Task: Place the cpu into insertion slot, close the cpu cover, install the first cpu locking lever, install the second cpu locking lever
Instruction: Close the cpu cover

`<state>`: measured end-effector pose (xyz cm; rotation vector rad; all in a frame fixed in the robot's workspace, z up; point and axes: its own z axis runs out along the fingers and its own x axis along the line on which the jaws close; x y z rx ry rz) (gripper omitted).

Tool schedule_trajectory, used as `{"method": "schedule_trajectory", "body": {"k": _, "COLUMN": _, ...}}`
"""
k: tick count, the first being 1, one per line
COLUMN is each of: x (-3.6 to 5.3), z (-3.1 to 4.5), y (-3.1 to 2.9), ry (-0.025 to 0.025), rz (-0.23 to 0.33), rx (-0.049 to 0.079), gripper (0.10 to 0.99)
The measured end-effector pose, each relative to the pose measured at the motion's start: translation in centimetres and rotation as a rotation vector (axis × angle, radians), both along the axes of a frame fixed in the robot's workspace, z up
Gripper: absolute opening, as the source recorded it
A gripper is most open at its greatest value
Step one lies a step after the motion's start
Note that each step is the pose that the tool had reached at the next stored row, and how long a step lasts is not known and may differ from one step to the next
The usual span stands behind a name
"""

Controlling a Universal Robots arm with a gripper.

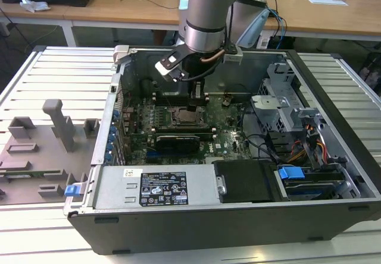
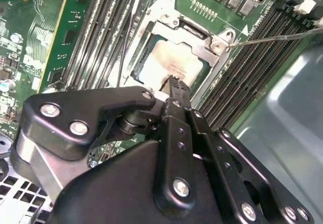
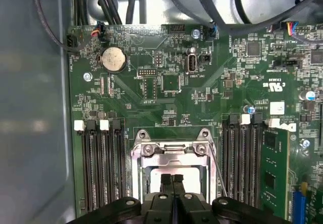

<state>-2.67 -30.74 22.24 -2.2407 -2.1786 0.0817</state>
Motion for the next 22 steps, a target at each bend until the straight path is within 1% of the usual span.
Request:
{"method": "schedule_trajectory", "body": {"k": 10, "x": 0.02, "z": 0.41, "y": 0.00, "ry": 0.0000, "rz": 0.000, "rx": 0.000, "gripper": 0.106}}
{"method": "schedule_trajectory", "body": {"k": 13, "x": 0.02, "z": 0.87, "y": 0.00, "ry": 0.0000, "rz": 0.000, "rx": 0.000, "gripper": 0.106}}
{"method": "schedule_trajectory", "body": {"k": 19, "x": 0.02, "z": 1.31, "y": 0.00, "ry": 0.0000, "rz": 0.000, "rx": 0.000, "gripper": 0.106}}
{"method": "schedule_trajectory", "body": {"k": 22, "x": 0.02, "z": 1.64, "y": 0.00, "ry": -0.0001, "rz": 0.000, "rx": 0.000, "gripper": 0.106}}
